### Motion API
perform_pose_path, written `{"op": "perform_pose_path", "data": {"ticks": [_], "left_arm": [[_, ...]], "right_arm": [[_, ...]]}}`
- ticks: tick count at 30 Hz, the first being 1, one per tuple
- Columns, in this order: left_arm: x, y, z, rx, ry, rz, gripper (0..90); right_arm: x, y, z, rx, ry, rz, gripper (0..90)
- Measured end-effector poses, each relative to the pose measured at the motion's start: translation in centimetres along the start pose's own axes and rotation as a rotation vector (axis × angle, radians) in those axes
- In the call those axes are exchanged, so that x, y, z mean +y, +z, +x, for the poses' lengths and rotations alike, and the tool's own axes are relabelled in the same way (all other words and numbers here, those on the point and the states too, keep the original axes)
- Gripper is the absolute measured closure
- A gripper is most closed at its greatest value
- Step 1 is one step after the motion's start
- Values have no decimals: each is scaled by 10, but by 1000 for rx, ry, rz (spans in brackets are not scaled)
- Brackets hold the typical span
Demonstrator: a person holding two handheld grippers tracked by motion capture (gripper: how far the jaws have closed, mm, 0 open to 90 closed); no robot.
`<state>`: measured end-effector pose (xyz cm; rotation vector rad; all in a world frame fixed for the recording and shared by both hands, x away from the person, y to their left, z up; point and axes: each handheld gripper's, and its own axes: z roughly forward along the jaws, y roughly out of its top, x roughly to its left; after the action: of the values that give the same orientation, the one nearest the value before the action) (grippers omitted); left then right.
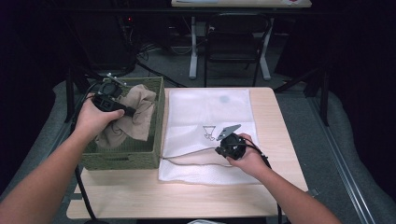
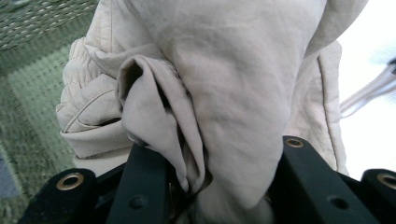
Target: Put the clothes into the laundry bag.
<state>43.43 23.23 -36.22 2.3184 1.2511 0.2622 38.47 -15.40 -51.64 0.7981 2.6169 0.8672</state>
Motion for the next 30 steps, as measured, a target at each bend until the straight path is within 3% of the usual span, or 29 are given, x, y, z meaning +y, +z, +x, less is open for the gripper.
{"op": "perform_pose_path", "data": {"ticks": [11, 17, 21, 30], "left_arm": [[2, -5, -30, -19, 66, 13, 674], [0, -9, -45, -47, 87, -9, 675], [-1, -5, -56, -35, 117, 4, 675], [-2, 1, -79, -31, 128, 17, 675]], "right_arm": [[18, -17, -11, 18, 27, -25, 883], [29, -32, -17, 39, 30, -43, 883], [35, -37, -22, 44, 32, -53, 883], [46, -50, -31, 100, 26, -66, 883]]}}
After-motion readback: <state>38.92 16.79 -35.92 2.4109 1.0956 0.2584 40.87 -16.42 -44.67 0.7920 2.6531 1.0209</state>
